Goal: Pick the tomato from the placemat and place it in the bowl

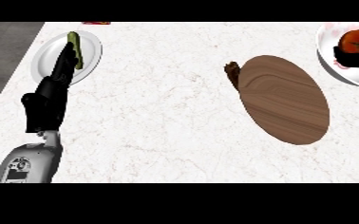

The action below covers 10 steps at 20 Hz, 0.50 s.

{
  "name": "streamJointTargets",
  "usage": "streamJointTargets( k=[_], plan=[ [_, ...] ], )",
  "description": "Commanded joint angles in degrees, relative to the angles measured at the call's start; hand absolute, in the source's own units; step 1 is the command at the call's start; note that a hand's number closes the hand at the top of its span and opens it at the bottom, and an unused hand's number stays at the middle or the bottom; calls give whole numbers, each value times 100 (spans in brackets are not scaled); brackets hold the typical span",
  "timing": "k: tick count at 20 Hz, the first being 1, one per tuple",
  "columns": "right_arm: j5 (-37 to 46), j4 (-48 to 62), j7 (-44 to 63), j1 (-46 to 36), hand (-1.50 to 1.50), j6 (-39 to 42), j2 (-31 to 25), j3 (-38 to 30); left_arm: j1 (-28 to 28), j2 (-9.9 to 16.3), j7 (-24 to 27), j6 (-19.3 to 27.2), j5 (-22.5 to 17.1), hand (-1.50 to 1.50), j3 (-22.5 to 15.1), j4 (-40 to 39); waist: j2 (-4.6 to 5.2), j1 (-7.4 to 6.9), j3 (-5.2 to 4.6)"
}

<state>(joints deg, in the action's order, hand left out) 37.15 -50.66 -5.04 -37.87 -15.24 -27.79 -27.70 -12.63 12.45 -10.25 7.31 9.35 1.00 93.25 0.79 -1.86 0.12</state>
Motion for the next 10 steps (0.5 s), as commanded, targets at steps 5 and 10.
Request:
streamJointTargets(
  k=[5, 10],
  plan=[
    [645, 2076, -952, -415, 150, -1203, -848, -165, -360, 68, 23, -136, -30, 0, 46, -231, 95, -146, 15],
    [701, 2887, -901, -658, 150, -1473, -1121, -339, -277, -106, 98, -82, 43, 0, -158, -52, 152, -329, 32]
  ],
)
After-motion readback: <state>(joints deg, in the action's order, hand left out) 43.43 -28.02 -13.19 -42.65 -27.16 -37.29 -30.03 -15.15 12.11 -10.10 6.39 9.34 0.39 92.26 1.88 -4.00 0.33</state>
